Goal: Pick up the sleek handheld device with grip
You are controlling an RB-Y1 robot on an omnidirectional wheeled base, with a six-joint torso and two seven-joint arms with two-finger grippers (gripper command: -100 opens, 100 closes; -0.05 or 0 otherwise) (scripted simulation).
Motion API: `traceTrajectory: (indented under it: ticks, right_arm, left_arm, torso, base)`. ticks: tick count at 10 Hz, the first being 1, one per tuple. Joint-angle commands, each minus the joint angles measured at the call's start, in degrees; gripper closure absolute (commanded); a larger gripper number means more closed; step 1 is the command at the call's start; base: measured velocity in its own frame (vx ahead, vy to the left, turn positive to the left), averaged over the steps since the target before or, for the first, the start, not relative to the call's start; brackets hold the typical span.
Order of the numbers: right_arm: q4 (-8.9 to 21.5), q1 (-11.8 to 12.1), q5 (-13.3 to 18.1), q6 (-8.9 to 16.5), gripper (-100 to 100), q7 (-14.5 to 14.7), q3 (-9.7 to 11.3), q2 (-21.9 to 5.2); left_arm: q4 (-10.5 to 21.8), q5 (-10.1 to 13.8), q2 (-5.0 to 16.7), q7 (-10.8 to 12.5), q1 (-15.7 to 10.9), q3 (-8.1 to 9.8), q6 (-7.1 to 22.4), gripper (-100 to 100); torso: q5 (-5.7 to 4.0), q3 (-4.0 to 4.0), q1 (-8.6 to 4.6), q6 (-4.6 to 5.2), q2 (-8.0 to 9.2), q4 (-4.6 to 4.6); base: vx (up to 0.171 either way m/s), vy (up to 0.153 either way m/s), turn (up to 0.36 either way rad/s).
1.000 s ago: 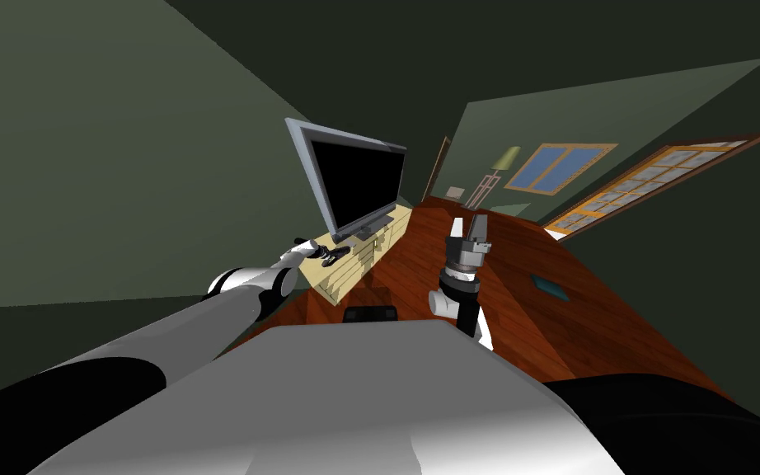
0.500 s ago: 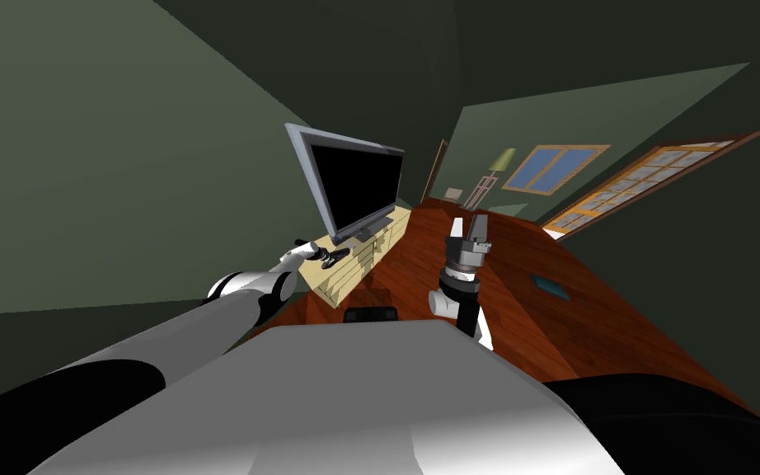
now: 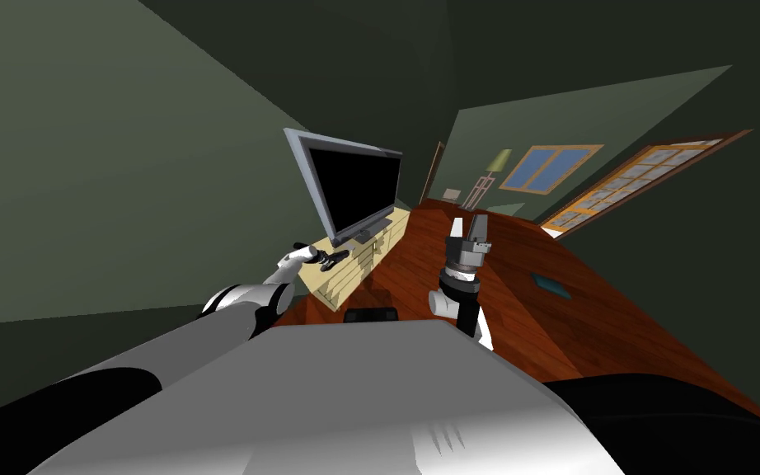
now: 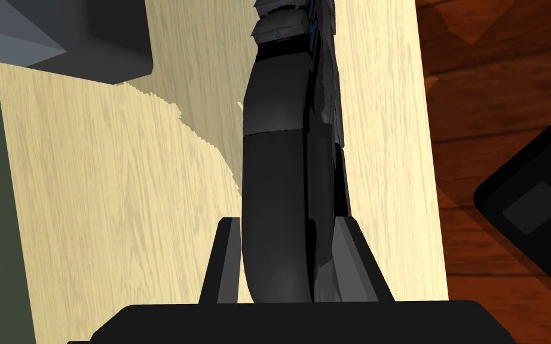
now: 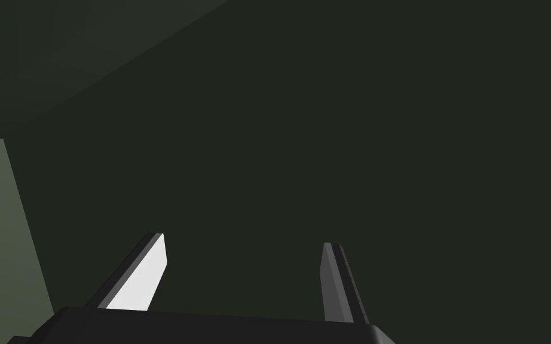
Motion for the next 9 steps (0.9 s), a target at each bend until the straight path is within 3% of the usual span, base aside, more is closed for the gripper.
traceTrajectory:
  ticks: [1, 2, 3, 5, 7, 8, 9]
  right_arm:
    - [0.0, 0.0, 0.0, 0.0, 0, 0.0, 0.0, 0.0]
    - [0.0, 0.0, 0.0, 0.0, 0, 0.0, 0.0, 0.0]
    - [0.0, 0.0, 0.0, 0.0, 0, 0.0, 0.0, 0.0]
    - [0.0, 0.0, 0.0, 0.0, 0, 0.0, 0.0, 0.0]
    - [0.0, 0.0, 0.0, 0.0, 0, 0.0, 0.0, 0.0]
    - [0.0, 0.0, 0.0, 0.0, 0, 0.0, 0.0, 0.0]
    - [0.0, 0.0, 0.0, 0.0, 0, 0.0, 0.0, 0.0]
  left_arm:
    - [-2.9, -1.0, 0.0, 2.5, 2.9, -0.46, 2.1, 100]
    - [-8.7, -1.0, 0.0, 2.5, 5.3, -0.46, 2.1, 100]
    - [-11.3, -2.2, -0.2, 5.4, 8.0, -1.04, 4.4, 100]
    - [-14.7, -2.2, -0.2, 5.4, 10.2, -1.04, 4.4, 100]
    - [-17.0, -2.2, -0.2, 5.4, 10.2, -1.04, 4.4, 100]
    - [-18.9, -3.4, -0.4, 8.3, 12.8, -1.62, 6.8, 100]
    - [-21.1, -3.4, -0.4, 8.4, 14.6, -1.62, 6.8, 100]
  torso:
    - [0.0, 0.0, 0.0, 0.0, 0.0, 0.0]
    - [0.05, -0.05, 0.04, -0.03, -0.03, -0.09]
    - [0.05, -0.08, 0.08, -0.04, -0.08, -0.1]
    - [0.15, -0.31, 0.31, -0.15, -0.29, -0.33]
    - [0.14, -0.25, 0.38, -0.17, -0.21, -0.28]
    - [0.11, -0.2, 0.34, -0.16, -0.17, -0.23]
    - [0.14, -0.26, 0.4, -0.19, -0.24, -0.31]
  base:
    - [0.053, 0.019, -0.05]
    - [0.052, 0.022, -0.024]
    - [0.076, 0.028, -0.042]
    - [0.042, 0.017, -0.019]
    - [-0.011, 0.002, 0.01]
    - [0.041, 0.02, -0.061]
    - [0.054, 0.027, -0.041]
